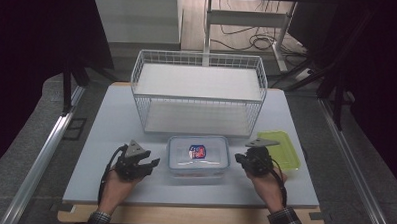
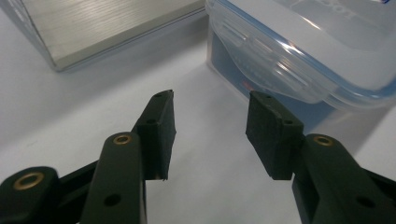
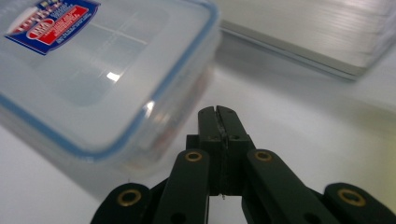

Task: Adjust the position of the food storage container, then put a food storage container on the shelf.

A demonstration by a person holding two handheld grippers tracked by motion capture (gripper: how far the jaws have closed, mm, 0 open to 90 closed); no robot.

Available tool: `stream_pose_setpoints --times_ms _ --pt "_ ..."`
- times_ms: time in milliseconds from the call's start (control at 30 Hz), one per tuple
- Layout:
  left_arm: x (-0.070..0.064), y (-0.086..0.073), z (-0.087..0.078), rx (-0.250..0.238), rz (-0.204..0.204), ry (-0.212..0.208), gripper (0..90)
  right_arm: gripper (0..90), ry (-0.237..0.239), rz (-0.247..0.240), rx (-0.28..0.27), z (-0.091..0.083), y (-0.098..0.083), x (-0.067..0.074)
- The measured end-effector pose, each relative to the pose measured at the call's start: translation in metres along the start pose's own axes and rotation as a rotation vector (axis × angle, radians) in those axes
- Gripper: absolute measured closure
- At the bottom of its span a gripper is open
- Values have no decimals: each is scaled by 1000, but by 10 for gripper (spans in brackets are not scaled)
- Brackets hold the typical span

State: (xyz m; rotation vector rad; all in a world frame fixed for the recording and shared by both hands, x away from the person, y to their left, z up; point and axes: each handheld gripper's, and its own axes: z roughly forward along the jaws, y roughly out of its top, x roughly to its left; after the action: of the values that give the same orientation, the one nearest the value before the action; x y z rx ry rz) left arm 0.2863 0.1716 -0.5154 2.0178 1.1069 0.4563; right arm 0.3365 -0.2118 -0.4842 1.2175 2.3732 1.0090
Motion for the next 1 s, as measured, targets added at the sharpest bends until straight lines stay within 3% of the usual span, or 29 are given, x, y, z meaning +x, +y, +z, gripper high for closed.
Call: stream_pose_setpoints --times_ms 33,167,233,300,467,600,633,667,733,900,1000 --pt "0 0 0 3 3 -1 519 892 29 1 3 5 1 3" --pt "-1 -1 -1 4 8 -3 513 893 13 -14 -5 3 -1 9" --pt "0 -2 -3 1 -1 -6 506 893 42 2 -24 -2 -2 10" --pt "1 -3 -4 1 -5 2 497 893 39 -8 -29 -3 -4 12" --pt "3 -5 -4 15 -2 6 482 879 63 20 -48 -7 -8 7" --pt "6 -7 -6 27 -7 12 423 704 45 30 -78 -15 -9 0" --pt "7 -8 -7 27 -11 14 383 615 40 31 -78 -17 -10 -4" --pt "7 -8 -8 24 -15 12 383 615 40 31 -78 -17 -10 -4" --pt "9 -9 -10 25 -32 13 313 533 34 30 -79 -18 -11 -6" --pt "14 -10 -11 -2 -47 -18 193 371 55 17 -91 -19 -9 -8" --pt "13 -9 -10 -3 -35 -27 135 283 87 20 -95 -18 -7 -9"
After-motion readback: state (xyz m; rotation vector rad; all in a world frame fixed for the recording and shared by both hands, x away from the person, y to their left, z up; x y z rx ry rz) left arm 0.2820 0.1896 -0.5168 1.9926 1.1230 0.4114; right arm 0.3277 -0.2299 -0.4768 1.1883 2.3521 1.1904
